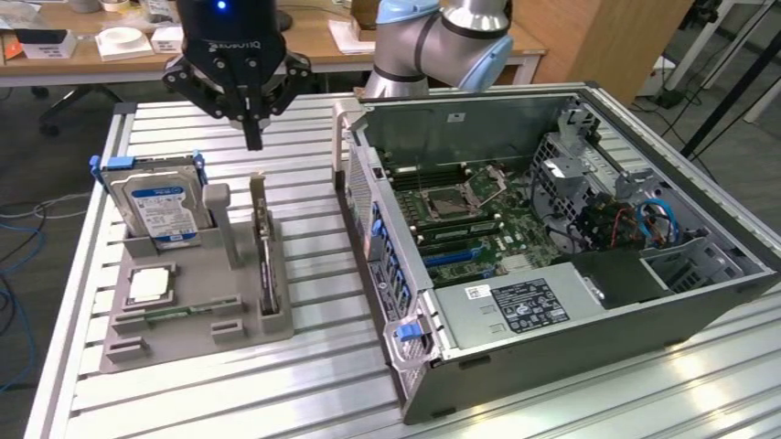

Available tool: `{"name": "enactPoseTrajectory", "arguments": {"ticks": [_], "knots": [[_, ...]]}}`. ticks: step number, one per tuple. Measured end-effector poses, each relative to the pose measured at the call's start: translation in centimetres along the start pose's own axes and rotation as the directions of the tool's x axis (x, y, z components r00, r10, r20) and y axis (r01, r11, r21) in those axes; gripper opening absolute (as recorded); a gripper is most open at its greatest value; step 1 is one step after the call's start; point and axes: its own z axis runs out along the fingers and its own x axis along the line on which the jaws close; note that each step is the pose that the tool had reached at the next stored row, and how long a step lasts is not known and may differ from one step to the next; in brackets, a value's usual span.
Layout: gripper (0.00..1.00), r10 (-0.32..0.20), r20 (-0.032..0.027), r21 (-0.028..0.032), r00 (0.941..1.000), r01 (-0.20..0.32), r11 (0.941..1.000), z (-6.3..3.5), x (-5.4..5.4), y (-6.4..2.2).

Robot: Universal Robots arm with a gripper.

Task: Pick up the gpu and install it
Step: 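Reach for the gpu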

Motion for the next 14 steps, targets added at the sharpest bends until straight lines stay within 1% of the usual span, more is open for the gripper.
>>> {"name": "enactPoseTrajectory", "arguments": {"ticks": [5, 14], "knots": [[0.11, 0.000, 0.0000, 0.0000, 1.0000, 0.000, 1.0000, -0.01, 0.41, -0.03], [0.11, 0.000, 0.0000, 0.0000, 1.0000, 0.000, 1.0000, -0.02, 0.42, -0.17]]}}
